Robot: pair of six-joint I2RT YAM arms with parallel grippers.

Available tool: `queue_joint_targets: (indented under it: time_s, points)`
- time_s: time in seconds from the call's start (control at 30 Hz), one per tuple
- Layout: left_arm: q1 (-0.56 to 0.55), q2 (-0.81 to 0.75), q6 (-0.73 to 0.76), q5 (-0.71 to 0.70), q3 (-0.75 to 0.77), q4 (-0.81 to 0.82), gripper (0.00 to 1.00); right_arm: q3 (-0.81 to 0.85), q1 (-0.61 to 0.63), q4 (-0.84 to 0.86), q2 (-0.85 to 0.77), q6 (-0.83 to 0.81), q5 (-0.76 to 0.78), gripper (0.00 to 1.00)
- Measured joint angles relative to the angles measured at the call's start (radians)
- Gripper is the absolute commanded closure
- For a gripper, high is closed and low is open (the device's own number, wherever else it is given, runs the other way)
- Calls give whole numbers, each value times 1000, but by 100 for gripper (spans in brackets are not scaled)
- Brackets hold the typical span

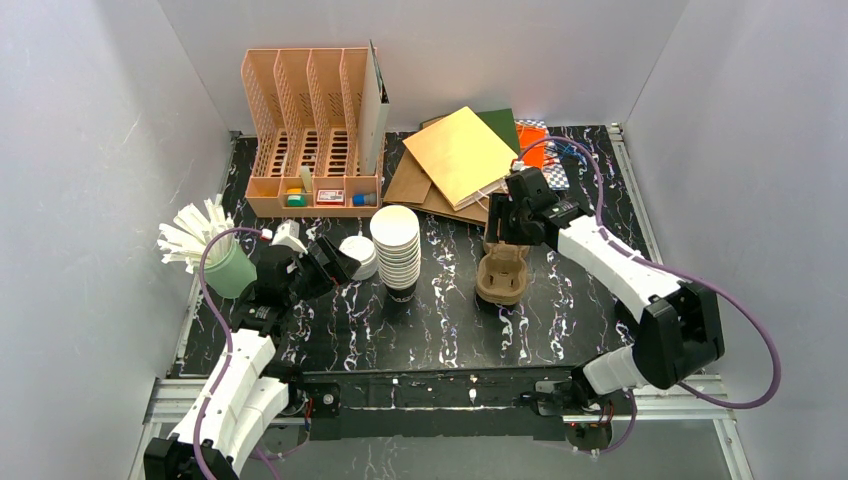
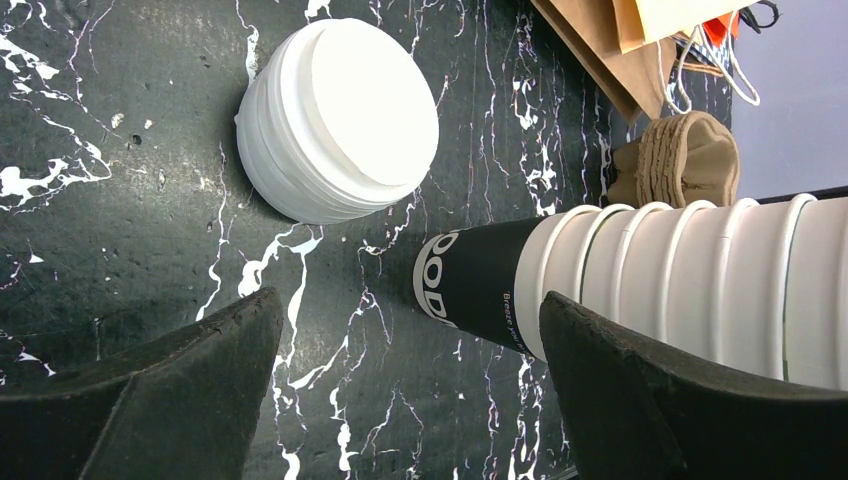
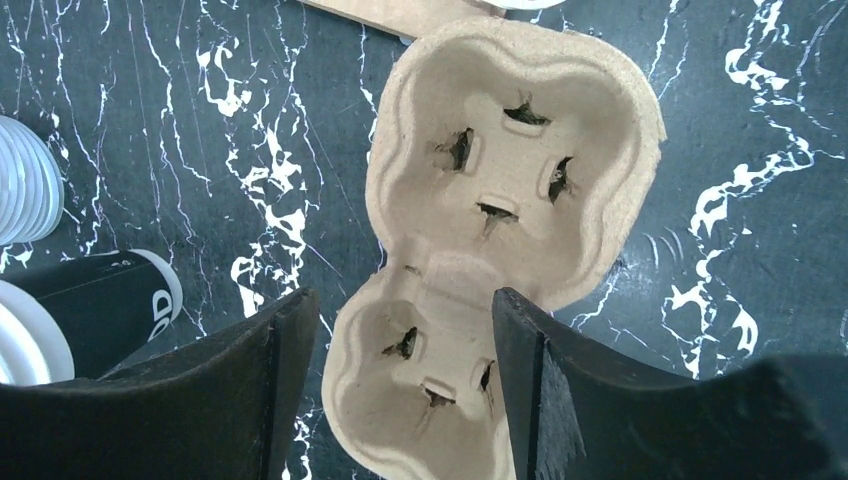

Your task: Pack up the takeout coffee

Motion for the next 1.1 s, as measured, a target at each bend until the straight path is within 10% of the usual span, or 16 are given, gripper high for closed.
queue_joint_targets:
  time_s: [0.37,1.1]
  points:
    - [0,0,0,0,0,0,2,1,-67,101,146,2,-69,38]
    - [0,13,0,1,0,0,2,-91,-190,154,147,21,-64,14]
